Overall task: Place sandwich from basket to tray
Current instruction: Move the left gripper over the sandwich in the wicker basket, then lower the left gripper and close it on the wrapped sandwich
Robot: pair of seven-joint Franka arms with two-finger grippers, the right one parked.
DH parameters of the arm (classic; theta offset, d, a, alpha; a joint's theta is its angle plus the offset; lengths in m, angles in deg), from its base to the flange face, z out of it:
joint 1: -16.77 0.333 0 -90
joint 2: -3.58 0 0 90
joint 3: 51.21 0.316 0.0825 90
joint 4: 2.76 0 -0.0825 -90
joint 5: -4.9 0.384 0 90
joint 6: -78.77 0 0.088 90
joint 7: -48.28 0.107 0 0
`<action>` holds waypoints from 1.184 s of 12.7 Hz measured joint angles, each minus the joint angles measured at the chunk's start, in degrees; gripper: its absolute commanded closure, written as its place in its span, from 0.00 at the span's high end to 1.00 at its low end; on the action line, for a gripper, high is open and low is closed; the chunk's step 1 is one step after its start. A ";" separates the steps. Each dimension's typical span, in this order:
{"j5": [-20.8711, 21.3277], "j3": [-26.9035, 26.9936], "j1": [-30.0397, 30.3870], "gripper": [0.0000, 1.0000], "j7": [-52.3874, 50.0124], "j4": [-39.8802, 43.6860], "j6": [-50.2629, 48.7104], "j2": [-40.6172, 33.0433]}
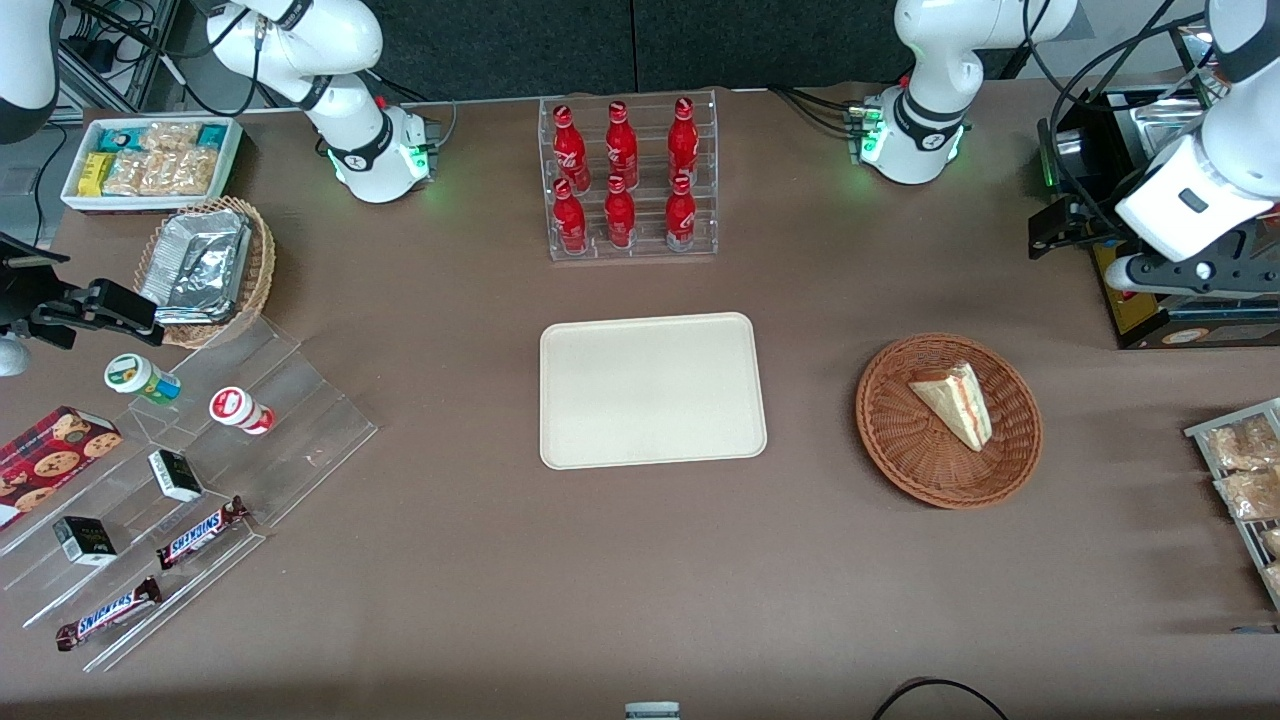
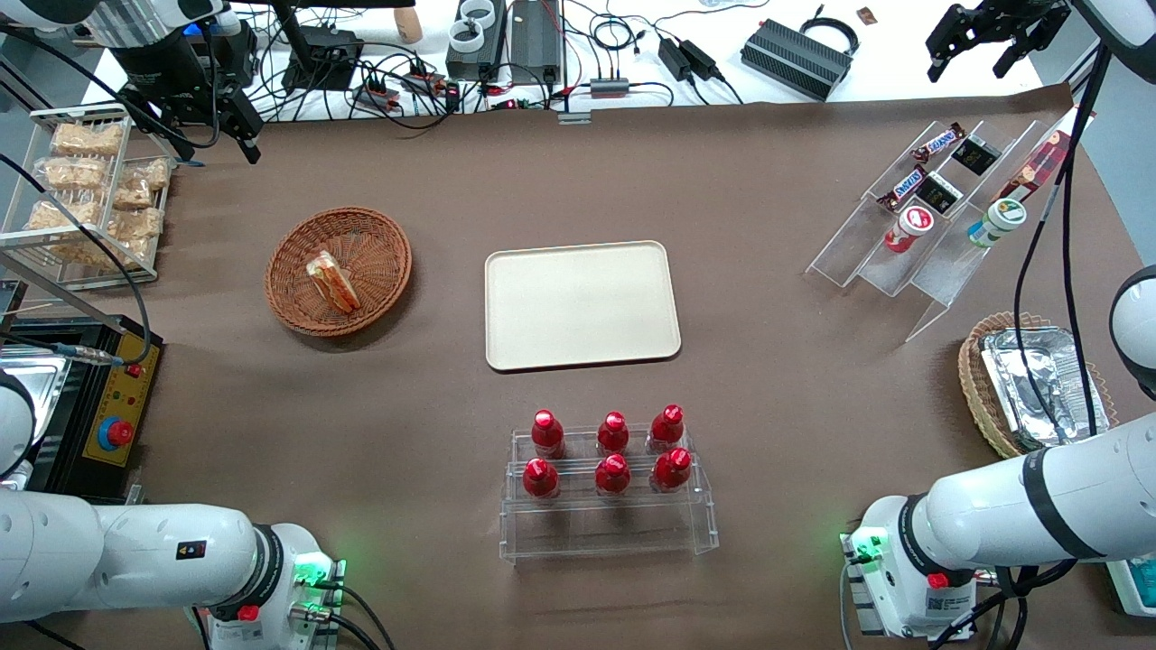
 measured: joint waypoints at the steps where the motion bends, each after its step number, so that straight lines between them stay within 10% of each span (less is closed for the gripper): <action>1: 0.00 0.00 0.00 1.00 0.00 0.17 -0.28 -0.07; 15: 0.02 -0.01 -0.12 1.00 -9.95 -32.92 45.57 2.24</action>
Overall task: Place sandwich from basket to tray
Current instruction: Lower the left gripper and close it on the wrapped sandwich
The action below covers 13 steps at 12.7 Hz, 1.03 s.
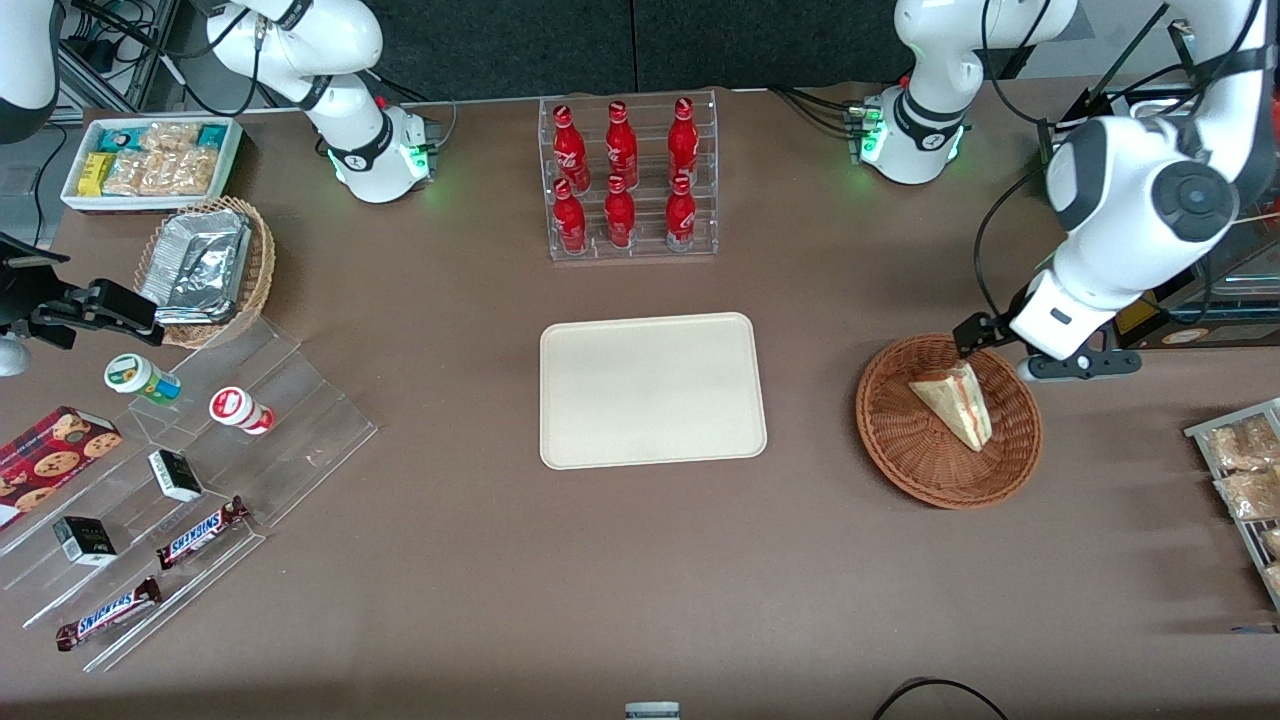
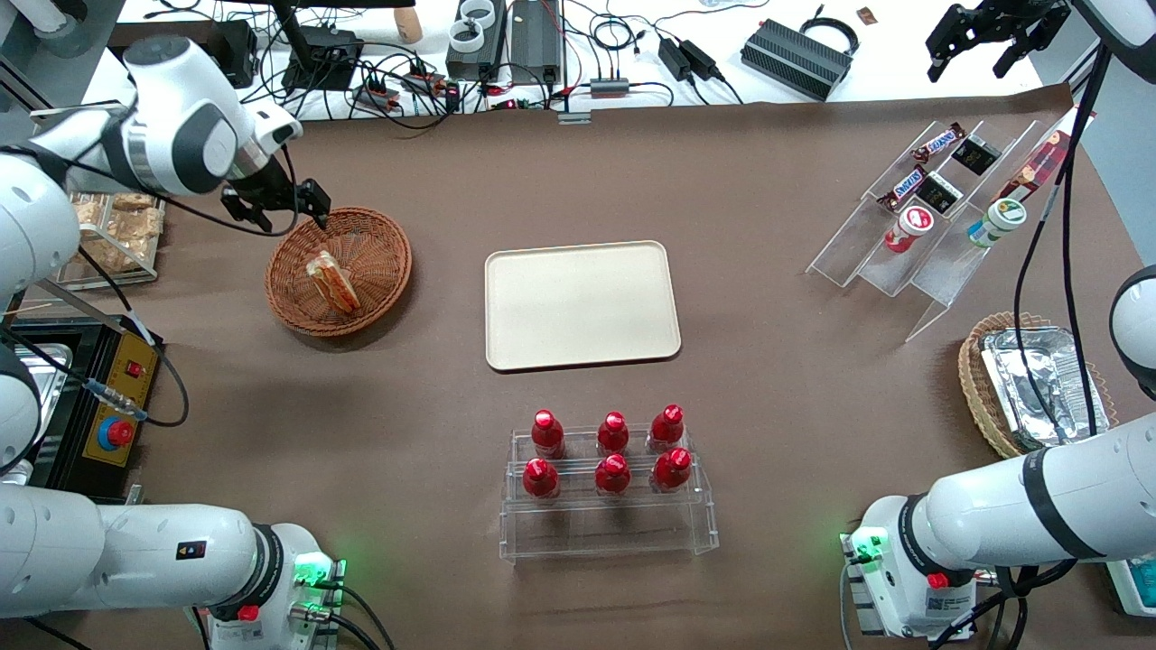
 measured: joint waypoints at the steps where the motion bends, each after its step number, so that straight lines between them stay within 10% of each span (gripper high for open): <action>1: -0.04 0.01 0.00 1.00 -1.06 -1.15 2.31 0.83; 13: -0.09 0.94 0.04 0.98 -20.88 -4.22 13.92 11.56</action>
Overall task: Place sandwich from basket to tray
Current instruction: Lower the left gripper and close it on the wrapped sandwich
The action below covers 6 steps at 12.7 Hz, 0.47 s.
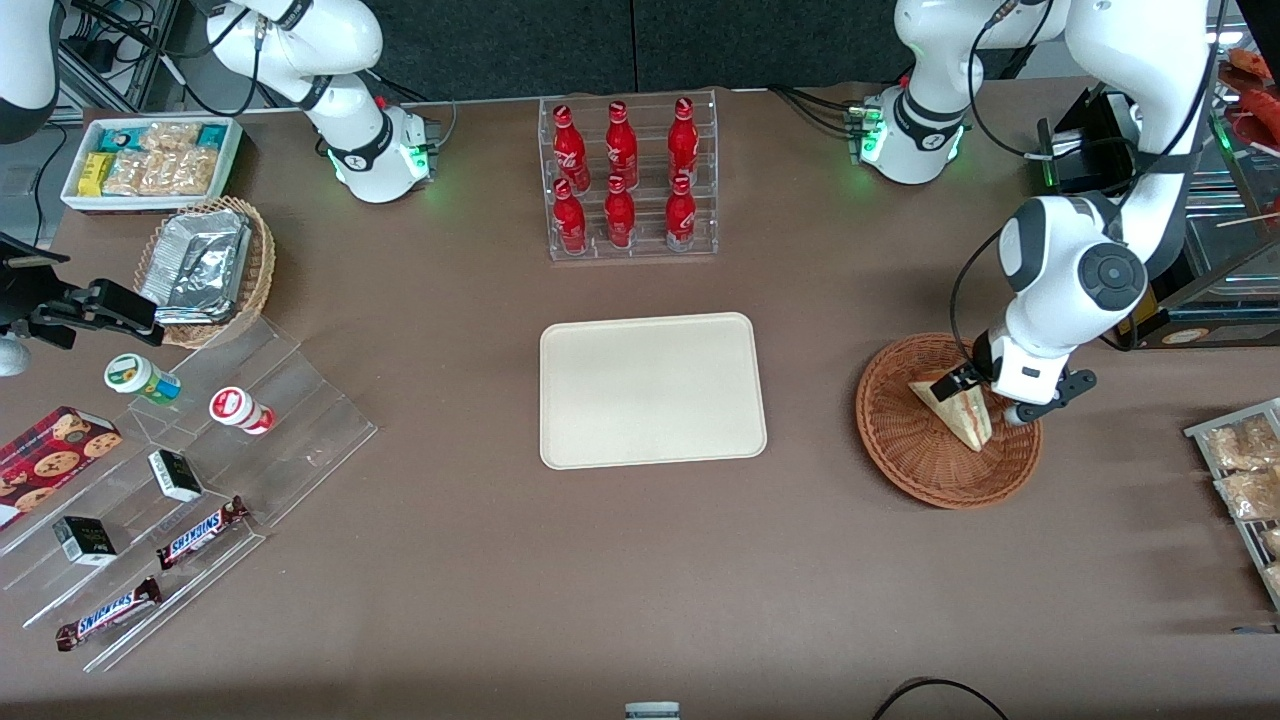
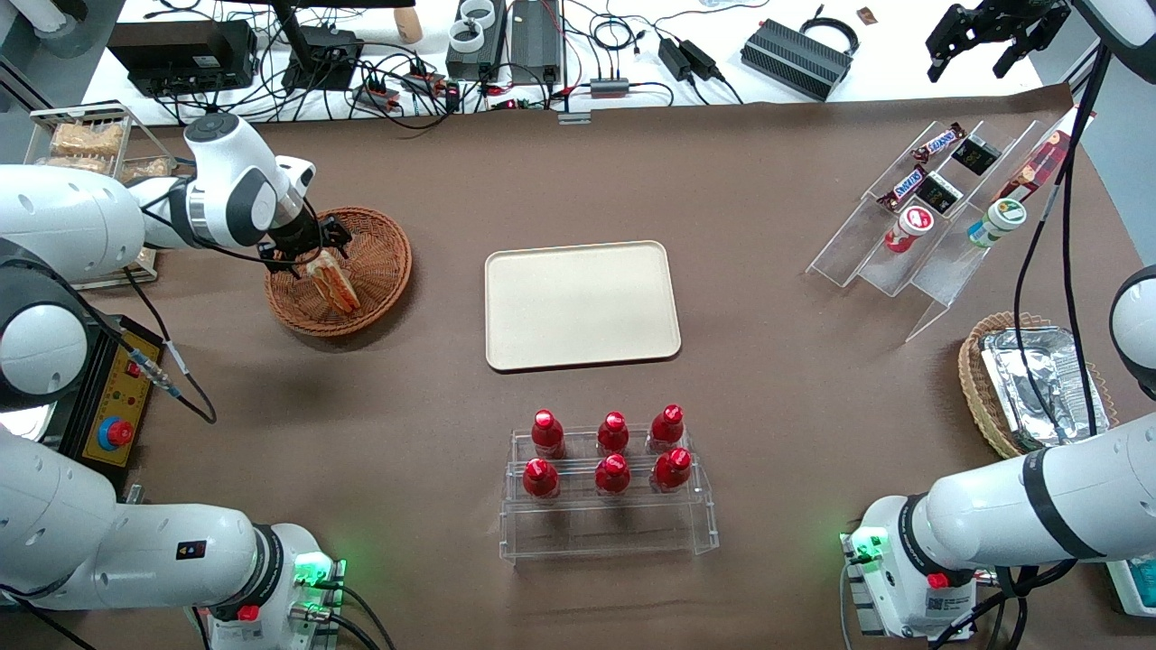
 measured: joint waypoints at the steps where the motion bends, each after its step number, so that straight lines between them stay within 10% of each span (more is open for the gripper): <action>1: 0.00 0.00 0.00 0.85 -0.22 -0.44 1.18 0.74; 4: 0.00 0.06 0.01 0.12 -1.79 -1.02 3.46 2.47; 6: 0.00 0.18 0.01 0.00 -2.05 -1.02 3.51 2.59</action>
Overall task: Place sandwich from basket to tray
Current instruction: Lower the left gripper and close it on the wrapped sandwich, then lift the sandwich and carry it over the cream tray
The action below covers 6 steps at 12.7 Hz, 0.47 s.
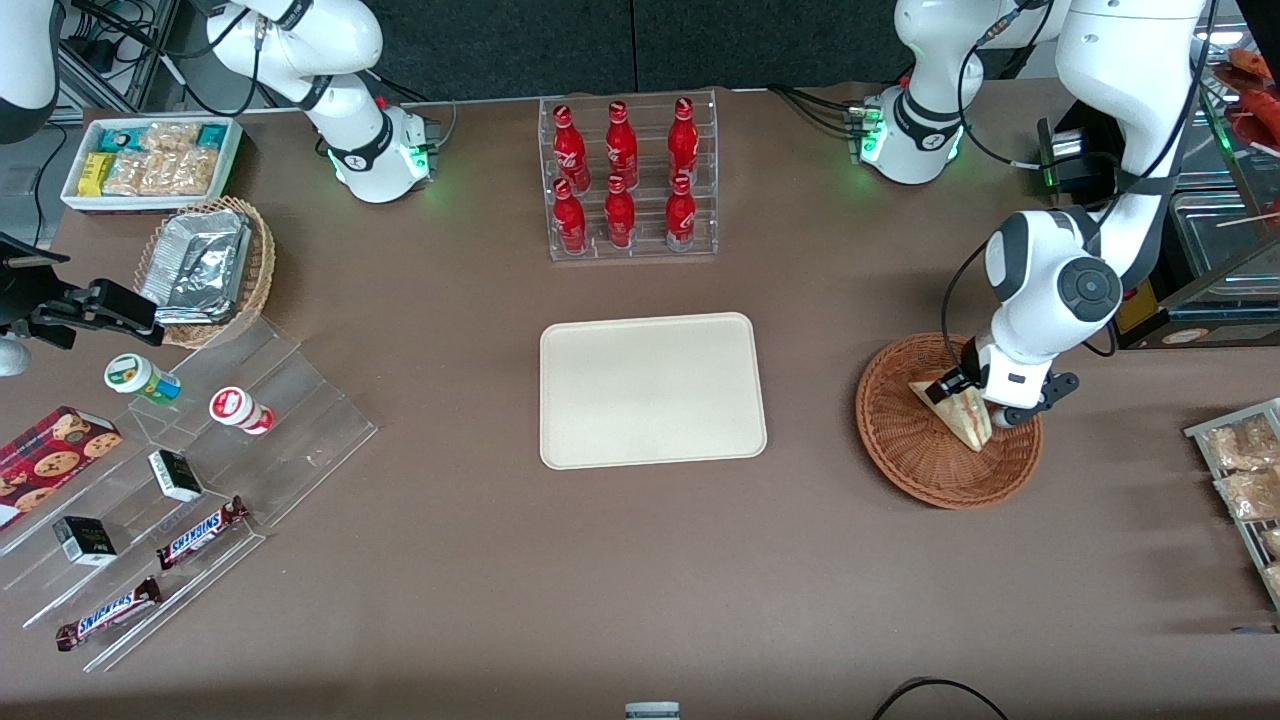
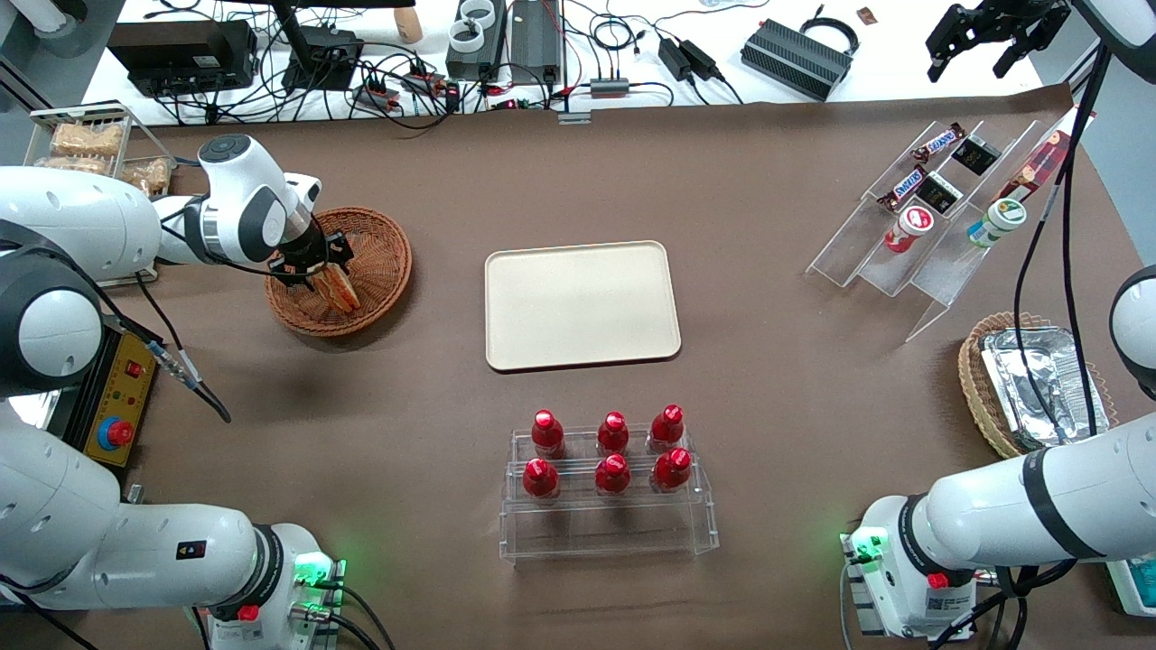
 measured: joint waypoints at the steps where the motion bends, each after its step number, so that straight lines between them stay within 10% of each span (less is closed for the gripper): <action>1: 0.00 0.15 0.00 0.00 0.00 0.00 0.00 -0.02; 6: 0.00 0.26 -0.01 0.00 0.00 0.39 -1.37 -0.77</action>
